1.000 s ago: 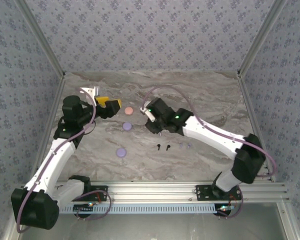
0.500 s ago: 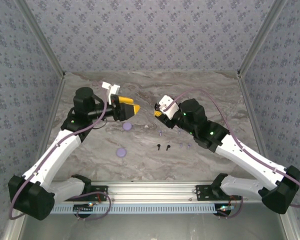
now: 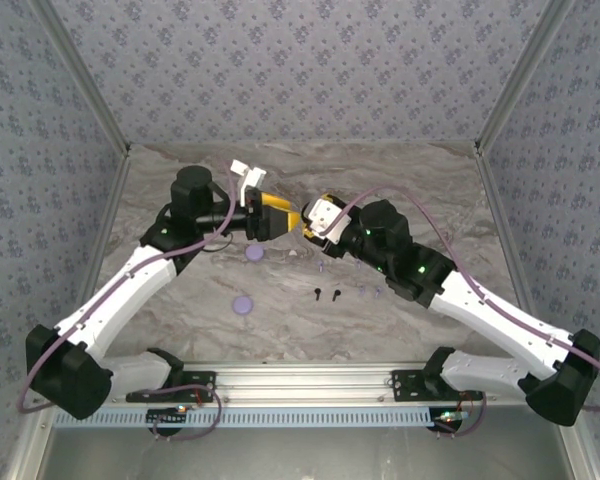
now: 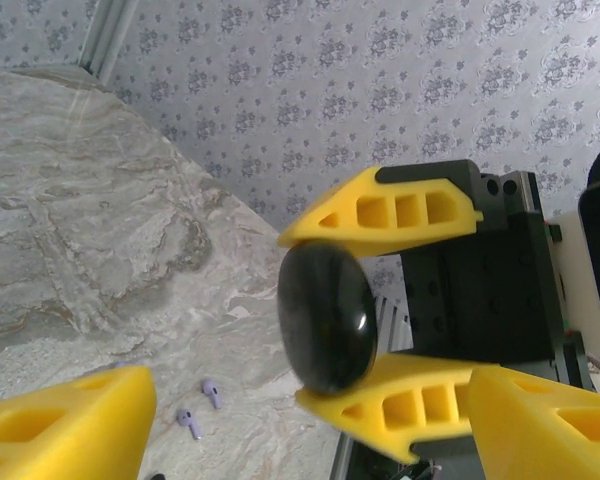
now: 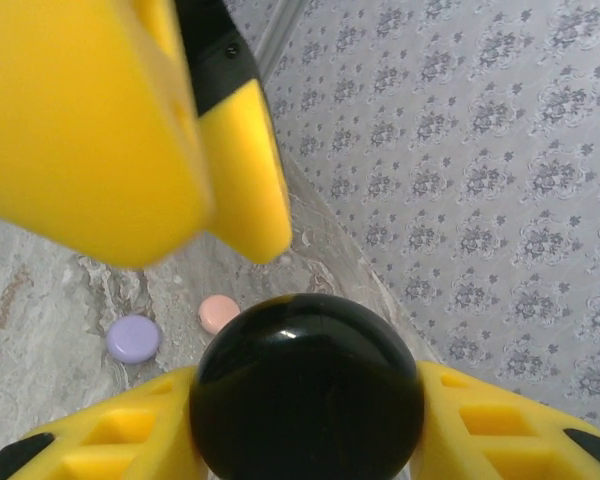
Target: Insert wireless bluetooth earbuds into charging case
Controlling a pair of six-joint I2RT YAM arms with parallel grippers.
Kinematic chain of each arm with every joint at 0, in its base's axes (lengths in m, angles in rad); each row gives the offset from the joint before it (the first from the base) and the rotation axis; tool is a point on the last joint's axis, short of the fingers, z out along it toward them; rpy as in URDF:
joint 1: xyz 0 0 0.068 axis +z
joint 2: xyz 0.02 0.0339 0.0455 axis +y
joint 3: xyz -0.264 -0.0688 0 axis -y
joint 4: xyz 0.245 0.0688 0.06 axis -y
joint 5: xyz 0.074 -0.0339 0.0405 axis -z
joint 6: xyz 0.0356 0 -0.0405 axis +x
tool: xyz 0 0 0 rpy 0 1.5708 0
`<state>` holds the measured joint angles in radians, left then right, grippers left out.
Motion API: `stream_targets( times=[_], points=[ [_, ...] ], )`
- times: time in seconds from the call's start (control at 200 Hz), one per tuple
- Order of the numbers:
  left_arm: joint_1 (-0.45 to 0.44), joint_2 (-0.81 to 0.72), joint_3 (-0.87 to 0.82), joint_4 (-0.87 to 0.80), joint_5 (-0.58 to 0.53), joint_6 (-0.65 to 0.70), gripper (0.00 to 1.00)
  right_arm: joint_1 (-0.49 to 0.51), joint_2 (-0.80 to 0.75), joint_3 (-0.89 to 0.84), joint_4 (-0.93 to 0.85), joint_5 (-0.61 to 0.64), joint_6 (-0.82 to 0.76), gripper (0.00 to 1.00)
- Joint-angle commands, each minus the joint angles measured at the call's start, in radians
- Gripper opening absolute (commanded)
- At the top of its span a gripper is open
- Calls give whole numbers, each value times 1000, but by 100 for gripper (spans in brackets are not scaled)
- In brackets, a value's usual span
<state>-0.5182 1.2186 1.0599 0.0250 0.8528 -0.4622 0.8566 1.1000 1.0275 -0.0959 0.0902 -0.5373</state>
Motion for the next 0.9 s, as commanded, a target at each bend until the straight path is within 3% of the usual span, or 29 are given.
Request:
stream_targets(
  times=[0.0,0.894],
  points=[
    [-18,26,53,-3,20,17,76,10,9,41,20,26,-41,47],
    [-55,102,104,-105,21,81,23,32,52,89,-24,65,-63,49]
  ],
)
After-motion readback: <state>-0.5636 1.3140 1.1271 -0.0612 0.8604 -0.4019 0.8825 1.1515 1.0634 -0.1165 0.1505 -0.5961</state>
